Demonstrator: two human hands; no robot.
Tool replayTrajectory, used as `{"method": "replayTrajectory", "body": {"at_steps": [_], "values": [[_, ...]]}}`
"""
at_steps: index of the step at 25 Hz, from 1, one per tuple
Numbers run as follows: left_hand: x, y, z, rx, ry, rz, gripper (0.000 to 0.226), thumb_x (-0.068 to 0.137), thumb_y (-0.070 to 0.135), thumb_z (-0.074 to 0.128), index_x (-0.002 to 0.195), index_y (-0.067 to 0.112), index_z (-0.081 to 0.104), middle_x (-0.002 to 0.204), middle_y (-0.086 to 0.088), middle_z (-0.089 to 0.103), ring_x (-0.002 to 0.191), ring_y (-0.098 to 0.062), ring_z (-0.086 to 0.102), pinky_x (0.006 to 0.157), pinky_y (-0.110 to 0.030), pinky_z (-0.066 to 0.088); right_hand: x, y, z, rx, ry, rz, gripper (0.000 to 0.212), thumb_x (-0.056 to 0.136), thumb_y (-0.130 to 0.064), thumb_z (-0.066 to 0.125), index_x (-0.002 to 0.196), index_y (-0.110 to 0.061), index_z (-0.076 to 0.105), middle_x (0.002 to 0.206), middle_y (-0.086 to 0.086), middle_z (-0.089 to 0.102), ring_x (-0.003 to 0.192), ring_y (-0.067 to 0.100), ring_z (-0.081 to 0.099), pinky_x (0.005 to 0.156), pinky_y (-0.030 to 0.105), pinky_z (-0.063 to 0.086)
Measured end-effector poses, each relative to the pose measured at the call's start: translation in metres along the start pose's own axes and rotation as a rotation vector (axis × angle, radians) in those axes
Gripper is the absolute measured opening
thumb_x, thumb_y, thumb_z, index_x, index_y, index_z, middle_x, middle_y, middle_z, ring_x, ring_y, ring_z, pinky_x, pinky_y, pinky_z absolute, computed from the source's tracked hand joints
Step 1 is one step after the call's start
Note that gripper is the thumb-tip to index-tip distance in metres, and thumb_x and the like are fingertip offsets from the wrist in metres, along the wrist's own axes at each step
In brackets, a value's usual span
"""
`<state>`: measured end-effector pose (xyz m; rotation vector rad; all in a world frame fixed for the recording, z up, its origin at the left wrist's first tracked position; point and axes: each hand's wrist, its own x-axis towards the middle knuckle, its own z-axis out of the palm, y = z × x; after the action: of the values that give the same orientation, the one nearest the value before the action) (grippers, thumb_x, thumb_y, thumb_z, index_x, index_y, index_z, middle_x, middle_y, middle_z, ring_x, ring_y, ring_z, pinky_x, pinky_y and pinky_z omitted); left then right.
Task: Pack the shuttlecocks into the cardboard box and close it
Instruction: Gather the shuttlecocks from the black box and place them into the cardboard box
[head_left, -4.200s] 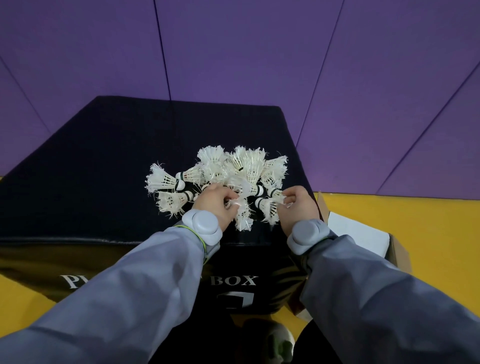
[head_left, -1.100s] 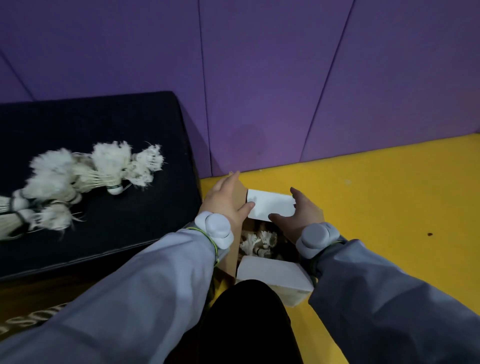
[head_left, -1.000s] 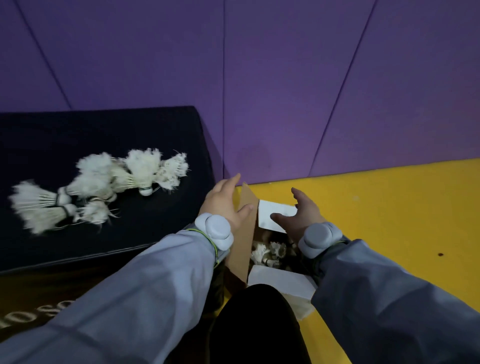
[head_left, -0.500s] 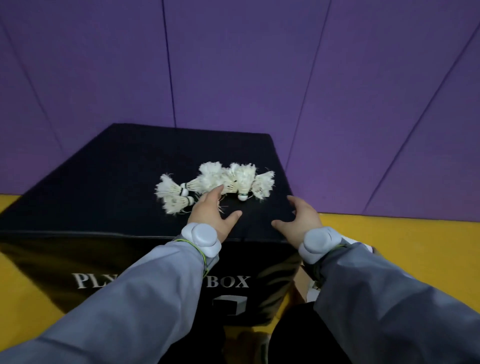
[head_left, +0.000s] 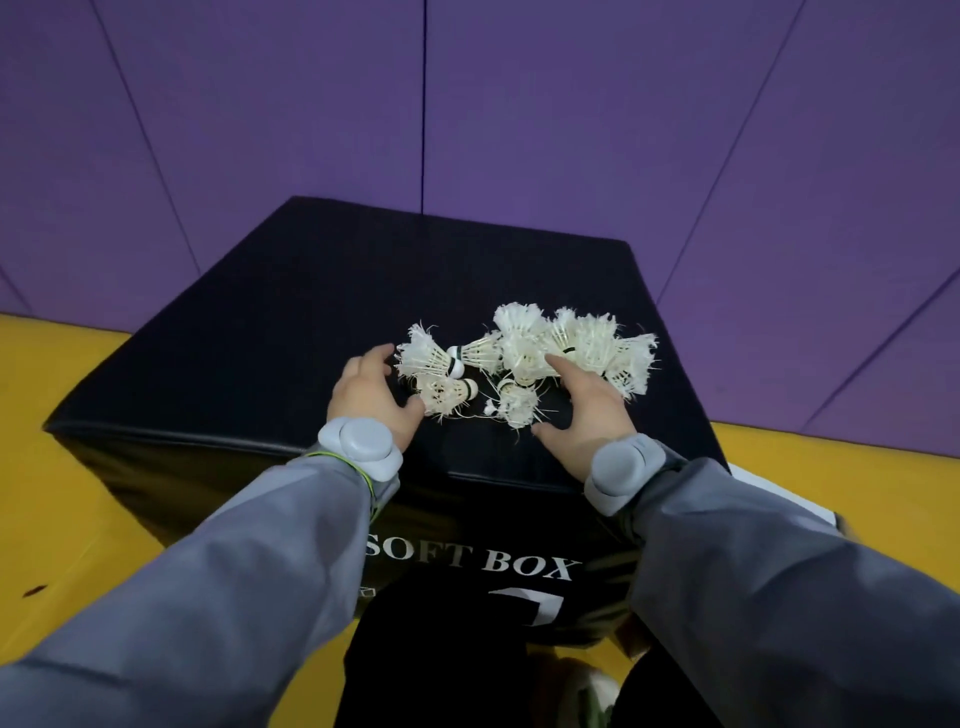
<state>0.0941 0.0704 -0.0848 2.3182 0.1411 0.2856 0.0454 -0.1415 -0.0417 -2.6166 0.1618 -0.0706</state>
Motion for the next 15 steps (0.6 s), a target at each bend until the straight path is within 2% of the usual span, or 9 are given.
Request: {"method": "replayTrajectory", "body": {"at_steps": [3,5,7,10,12,15], "values": [[0.022,-0.01,0.001,0.044,-0.064,-0.034,0.083,0.07,0.041,0.076,0.141,0.024,0.037,0.126,-0.002,0.053,0.108,-0.024,0.06,0.091,-0.043,0.051,0.018,-0.007,0.01,-0.133,0.021,-0.051,0.073,0.083,-0.023,0.065,0.145,-0.032,0.027,0.134,0.003,0.042,0.127,0.022,0.035,0.108,0.032,0.033],[0.033,-0.013,0.006,0.04,-0.117,-0.043,0.084,0.067,0.046,0.077,0.14,0.028,0.038,0.123,0.001,0.054,0.104,-0.022,0.061,0.091,-0.042,0.051,0.03,-0.01,0.018,-0.179,0.043,-0.046,0.071,0.082,-0.024,0.065,0.144,-0.03,0.03,0.13,0.003,0.042,0.124,0.022,0.035,0.107,0.032,0.035],[0.038,-0.014,0.012,0.052,-0.153,-0.031,0.075,0.066,0.049,0.075,0.133,0.034,0.045,0.113,0.005,0.054,0.1,-0.02,0.06,0.095,-0.038,0.046,0.037,-0.01,0.027,-0.193,0.077,-0.04,0.062,0.083,-0.022,0.063,0.139,-0.028,0.038,0.125,0.004,0.045,0.12,0.023,0.038,0.104,0.033,0.038],[0.042,-0.013,0.018,0.084,-0.147,-0.002,0.046,0.071,0.048,0.07,0.113,0.034,0.059,0.101,0.01,0.054,0.097,-0.017,0.058,0.093,-0.031,0.035,0.043,-0.009,0.032,-0.191,0.12,-0.058,0.039,0.085,-0.02,0.058,0.124,-0.02,0.054,0.116,0.007,0.051,0.113,0.025,0.045,0.099,0.035,0.04],[0.044,-0.014,0.023,0.042,-0.116,0.01,0.031,0.074,0.041,0.07,0.101,0.027,0.064,0.09,0.01,0.055,0.093,-0.02,0.06,0.094,-0.035,0.042,0.045,-0.01,0.033,-0.181,0.145,-0.072,0.03,0.086,-0.02,0.057,0.115,-0.016,0.062,0.11,0.009,0.054,0.108,0.027,0.048,0.097,0.037,0.04],[0.045,-0.015,0.025,-0.027,-0.071,0.031,0.024,0.075,0.032,0.073,0.094,0.02,0.066,0.074,0.013,0.047,0.087,-0.024,0.062,0.086,-0.041,0.051,0.046,-0.014,0.03,-0.176,0.175,-0.092,0.026,0.086,-0.019,0.057,0.11,-0.014,0.067,0.105,0.011,0.058,0.105,0.028,0.051,0.098,0.039,0.039]]}}
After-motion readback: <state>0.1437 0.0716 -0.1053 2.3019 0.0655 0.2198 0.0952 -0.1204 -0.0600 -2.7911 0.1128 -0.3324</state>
